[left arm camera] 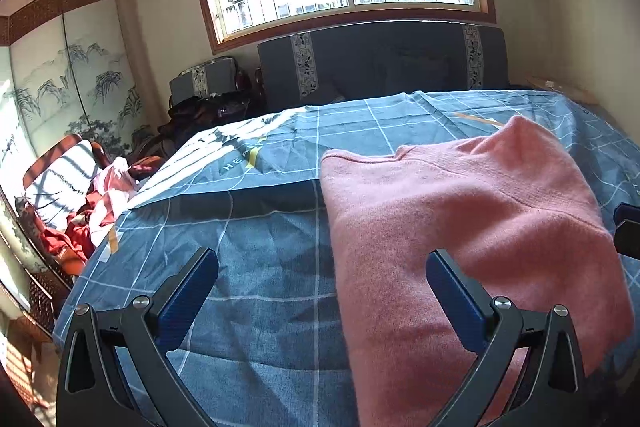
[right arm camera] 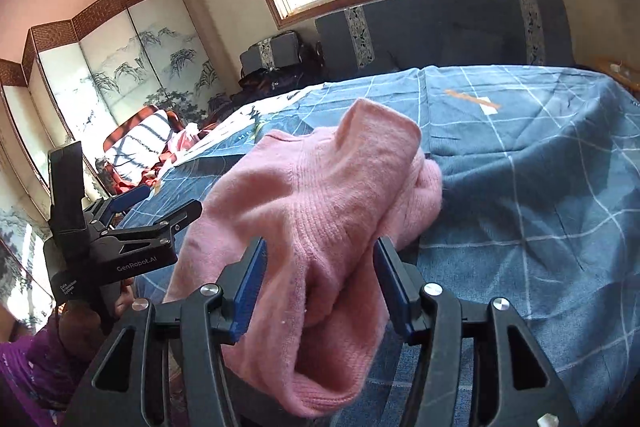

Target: Fold small clothes

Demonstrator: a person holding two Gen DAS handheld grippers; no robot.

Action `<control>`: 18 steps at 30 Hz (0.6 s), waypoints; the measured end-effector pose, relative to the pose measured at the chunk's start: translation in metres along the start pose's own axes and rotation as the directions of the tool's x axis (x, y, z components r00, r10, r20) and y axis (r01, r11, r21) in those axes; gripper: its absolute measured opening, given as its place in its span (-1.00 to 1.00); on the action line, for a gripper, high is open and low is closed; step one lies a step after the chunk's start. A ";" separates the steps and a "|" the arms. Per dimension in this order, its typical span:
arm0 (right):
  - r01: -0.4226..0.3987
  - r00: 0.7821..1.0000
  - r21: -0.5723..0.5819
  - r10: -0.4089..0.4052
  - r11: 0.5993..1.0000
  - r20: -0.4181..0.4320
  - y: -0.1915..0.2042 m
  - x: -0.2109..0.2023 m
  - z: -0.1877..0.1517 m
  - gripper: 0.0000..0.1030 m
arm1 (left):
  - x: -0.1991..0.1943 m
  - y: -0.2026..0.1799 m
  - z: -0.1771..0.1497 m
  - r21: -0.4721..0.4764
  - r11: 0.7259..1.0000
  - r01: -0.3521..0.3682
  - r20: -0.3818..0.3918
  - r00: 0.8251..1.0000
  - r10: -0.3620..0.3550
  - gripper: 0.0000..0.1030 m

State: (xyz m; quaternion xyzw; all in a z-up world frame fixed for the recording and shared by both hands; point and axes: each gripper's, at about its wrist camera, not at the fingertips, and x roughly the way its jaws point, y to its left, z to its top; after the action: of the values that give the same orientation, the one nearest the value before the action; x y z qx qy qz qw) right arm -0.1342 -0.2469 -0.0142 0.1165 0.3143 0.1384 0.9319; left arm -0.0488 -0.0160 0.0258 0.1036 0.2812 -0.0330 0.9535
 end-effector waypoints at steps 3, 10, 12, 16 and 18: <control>0.070 0.995 -0.050 -0.066 0.996 0.075 0.019 -0.014 0.003 0.19 | -0.008 0.004 0.001 -0.030 0.999 -0.034 0.028 0.999 0.035 1.00; 0.057 0.994 -0.094 -0.047 0.994 0.102 0.036 -0.026 -0.002 0.33 | -0.012 0.003 0.002 -0.035 0.999 0.007 0.001 1.000 -0.007 1.00; 0.041 0.995 -0.097 -0.032 0.994 0.094 0.039 -0.025 -0.004 0.34 | -0.013 0.001 0.002 -0.041 0.999 0.031 -0.010 0.999 -0.031 1.00; 0.027 0.996 -0.110 -0.017 0.994 0.091 0.045 -0.027 -0.008 0.37 | -0.015 0.001 0.003 -0.068 0.994 0.089 -0.024 0.996 -0.091 1.00; 0.025 0.996 -0.116 -0.014 0.993 0.092 0.047 -0.029 -0.010 0.40 | -0.017 0.000 0.005 -0.077 0.991 0.108 -0.027 0.994 -0.110 1.00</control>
State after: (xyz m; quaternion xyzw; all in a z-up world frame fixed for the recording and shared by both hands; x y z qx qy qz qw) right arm -0.1712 -0.2108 0.0082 0.0650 0.2639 0.1420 0.9518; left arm -0.0604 -0.0171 0.0387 0.0524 0.3025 -0.0728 0.9489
